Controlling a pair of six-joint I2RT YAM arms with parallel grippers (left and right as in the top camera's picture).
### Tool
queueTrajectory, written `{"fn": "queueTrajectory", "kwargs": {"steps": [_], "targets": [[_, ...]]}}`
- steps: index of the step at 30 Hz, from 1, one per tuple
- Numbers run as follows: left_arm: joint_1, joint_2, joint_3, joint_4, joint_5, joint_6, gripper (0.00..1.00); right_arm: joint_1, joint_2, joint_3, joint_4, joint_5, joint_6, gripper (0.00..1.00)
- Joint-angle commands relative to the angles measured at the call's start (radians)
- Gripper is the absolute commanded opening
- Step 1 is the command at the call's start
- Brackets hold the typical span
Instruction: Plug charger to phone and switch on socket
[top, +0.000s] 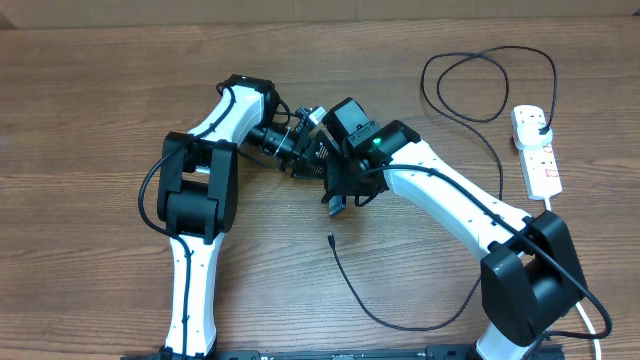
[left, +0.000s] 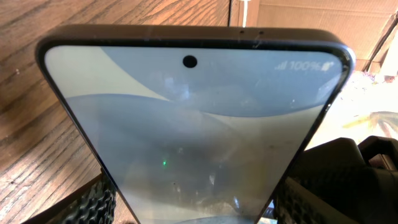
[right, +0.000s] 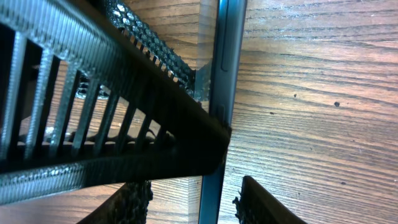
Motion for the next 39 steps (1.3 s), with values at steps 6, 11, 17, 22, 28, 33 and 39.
{"fn": "queueTrajectory", "kwargs": {"steps": [6,11,17,22,28,33,39], "targets": [[-0.001,0.008,0.003,-0.006,0.056,0.027,0.71,0.002,0.001,-0.006,-0.008,0.014,0.007,0.34],[-0.001,0.008,0.003,-0.006,0.056,0.027,0.71,0.003,0.001,-0.012,-0.011,0.014,0.008,0.31],[-0.001,0.008,0.003,-0.005,0.056,0.027,0.72,0.006,0.001,-0.026,0.008,0.013,0.011,0.20],[-0.001,0.008,0.003,-0.001,0.056,0.037,0.77,0.002,0.000,-0.023,0.005,0.013,0.010,0.04],[0.008,0.008,0.003,-0.003,0.175,0.085,0.82,-0.055,-0.057,0.007,-0.031,-0.069,-0.012,0.04],[0.019,0.008,0.003,-0.004,0.355,0.132,0.81,-0.128,-0.142,0.008,0.012,-0.209,-0.035,0.04],[0.026,0.008,0.029,-0.012,0.407,0.149,0.84,-0.212,-0.184,0.008,0.059,-0.421,-0.090,0.04]]}}
